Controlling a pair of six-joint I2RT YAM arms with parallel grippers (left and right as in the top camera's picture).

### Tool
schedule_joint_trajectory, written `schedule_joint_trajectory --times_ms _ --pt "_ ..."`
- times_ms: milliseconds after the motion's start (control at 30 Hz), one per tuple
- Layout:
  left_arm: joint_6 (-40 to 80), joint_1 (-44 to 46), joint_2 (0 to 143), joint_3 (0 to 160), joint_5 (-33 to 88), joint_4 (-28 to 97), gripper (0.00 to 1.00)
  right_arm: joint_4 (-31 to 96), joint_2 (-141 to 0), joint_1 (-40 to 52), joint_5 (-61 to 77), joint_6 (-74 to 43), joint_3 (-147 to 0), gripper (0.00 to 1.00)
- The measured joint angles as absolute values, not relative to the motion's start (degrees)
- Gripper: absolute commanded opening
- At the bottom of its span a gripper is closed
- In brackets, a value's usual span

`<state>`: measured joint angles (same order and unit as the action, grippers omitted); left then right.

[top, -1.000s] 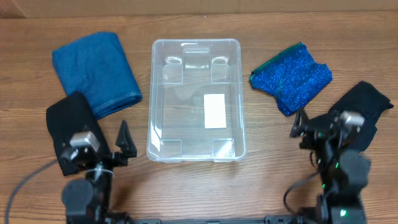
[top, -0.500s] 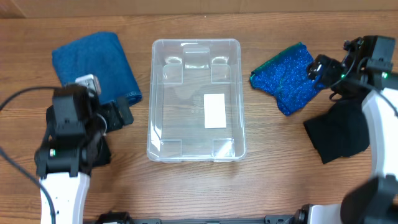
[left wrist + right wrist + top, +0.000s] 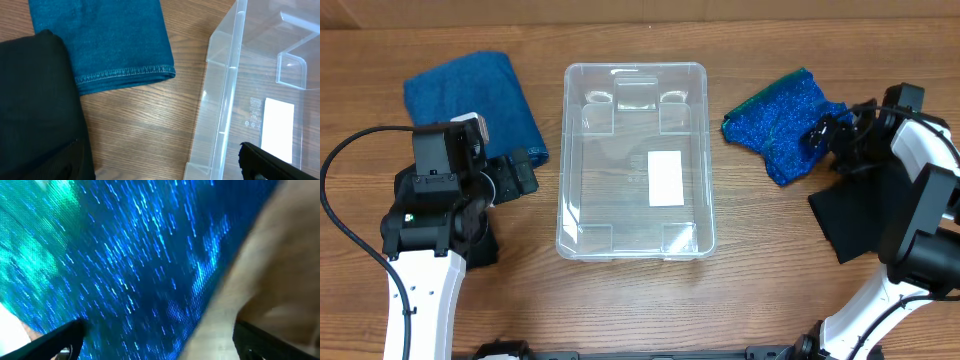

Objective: Pack container
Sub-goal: 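Reach the right gripper to the sparkly blue sequined cloth and grasp it, then carry the sequined cloth into the container and release it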

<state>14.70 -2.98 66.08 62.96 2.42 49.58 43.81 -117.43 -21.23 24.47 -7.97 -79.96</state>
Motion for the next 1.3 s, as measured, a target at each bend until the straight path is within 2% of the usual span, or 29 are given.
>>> schedule_joint_trajectory --times_ms 67,100,167,200,300,500,767,933,1133,1300 --pt "14.70 -2.98 66.08 62.96 2.42 49.56 1.00 42.98 -118.04 -21.23 25.67 -8.51 -80.34 0.97" --pt "14.70 -2.98 66.08 62.96 2.42 49.60 1.00 42.39 -118.28 -21.21 26.48 -8.80 -80.42 0.93" --pt "14.70 -2.98 66.08 63.00 2.42 49.58 1.00 41.54 -118.58 -21.21 27.49 -8.88 -80.47 0.76" --pt "14.70 -2.98 66.08 63.00 2.42 49.58 1.00 41.15 -118.74 -21.19 28.03 -9.15 -80.47 0.63" --pt "14.70 -2.98 66.08 63.00 2.42 49.56 1.00 40.71 -119.55 -20.95 29.28 -9.32 -80.47 0.40" --pt "14.70 -2.98 66.08 63.00 2.42 49.58 1.00 40.34 -119.81 -20.91 30.11 -10.13 -80.47 0.05" --pt "14.70 -2.98 66.08 63.02 2.42 49.58 1.00 42.70 -118.89 -20.75 32.84 -10.48 -82.21 0.04" --pt "14.68 -2.98 66.08 63.05 2.42 49.58 1.00 49.98 -110.32 -17.32 32.88 -8.29 -89.34 0.04" --pt "14.70 -2.98 66.08 63.05 2.42 49.58 1.00 54.11 -94.94 -4.56 32.42 -5.50 -99.77 0.04" --pt "14.70 -2.98 66.08 63.05 2.42 49.58 1.00 54.87 -91.37 8.78 31.92 -3.40 -100.95 0.04"
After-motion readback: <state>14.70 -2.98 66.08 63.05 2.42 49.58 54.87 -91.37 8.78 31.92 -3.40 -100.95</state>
